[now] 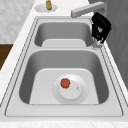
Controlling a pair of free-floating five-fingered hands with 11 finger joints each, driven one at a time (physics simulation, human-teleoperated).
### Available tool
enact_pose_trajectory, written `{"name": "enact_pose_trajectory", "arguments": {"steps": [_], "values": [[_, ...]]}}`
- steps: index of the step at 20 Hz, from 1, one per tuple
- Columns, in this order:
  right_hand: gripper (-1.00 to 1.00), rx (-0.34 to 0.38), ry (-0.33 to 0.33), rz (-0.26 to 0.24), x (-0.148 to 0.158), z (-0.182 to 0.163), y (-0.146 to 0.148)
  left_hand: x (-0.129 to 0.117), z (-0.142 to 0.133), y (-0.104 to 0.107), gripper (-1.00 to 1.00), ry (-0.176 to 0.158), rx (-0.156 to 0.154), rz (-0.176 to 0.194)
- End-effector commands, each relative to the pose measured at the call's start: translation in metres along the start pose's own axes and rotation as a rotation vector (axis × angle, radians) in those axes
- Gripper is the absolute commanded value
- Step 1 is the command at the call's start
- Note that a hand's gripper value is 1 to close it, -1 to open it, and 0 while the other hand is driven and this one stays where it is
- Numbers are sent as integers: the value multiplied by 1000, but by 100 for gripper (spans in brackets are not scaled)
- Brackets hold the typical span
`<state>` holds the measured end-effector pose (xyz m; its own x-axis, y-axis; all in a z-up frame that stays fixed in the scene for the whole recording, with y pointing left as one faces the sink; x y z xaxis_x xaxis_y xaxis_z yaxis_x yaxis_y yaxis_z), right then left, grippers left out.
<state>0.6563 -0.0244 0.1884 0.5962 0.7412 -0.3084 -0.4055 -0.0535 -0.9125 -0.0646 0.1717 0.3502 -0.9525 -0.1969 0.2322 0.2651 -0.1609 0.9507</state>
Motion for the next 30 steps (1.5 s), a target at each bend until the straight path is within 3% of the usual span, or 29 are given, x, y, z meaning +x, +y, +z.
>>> {"name": "enact_pose_trajectory", "arguments": {"steps": [1, 3, 6, 7, 8, 10, 16, 19, 30], "values": [[100, 15, -33, 32, 19, 18, -1, 0, 0, 0, 0, 0, 0, 0], [100, -8, 23, -18, 4, 14, 4, 0, 0, 0, 0, 0, 0, 0], [100, -12, 27, -22, 6, 11, 2, 0, 0, 0, 0, 0, 0, 0], [-100, -10, 27, -20, 5, 4, 1, 0, 0, 0, 0, 0, 0, 0], [-100, 12, 44, -25, -1, 2, 1, 0, 0, 0, 0, 0, 0, 0], [-100, 28, 15, -89, -14, -2, -7, 0, 0, 0, 0, 0, 0, 0], [-100, 98, -49, -143, -29, -6, -28, 0, 0, 0, 0, 0, 0, 0], [-100, 112, -61, -122, -36, -10, -28, 0, 0, 0, 0, 0, 0, 0], [-100, 128, -139, -141, -69, -47, -5, 0, 0, 0, 0, 0, 0, 0]]}}
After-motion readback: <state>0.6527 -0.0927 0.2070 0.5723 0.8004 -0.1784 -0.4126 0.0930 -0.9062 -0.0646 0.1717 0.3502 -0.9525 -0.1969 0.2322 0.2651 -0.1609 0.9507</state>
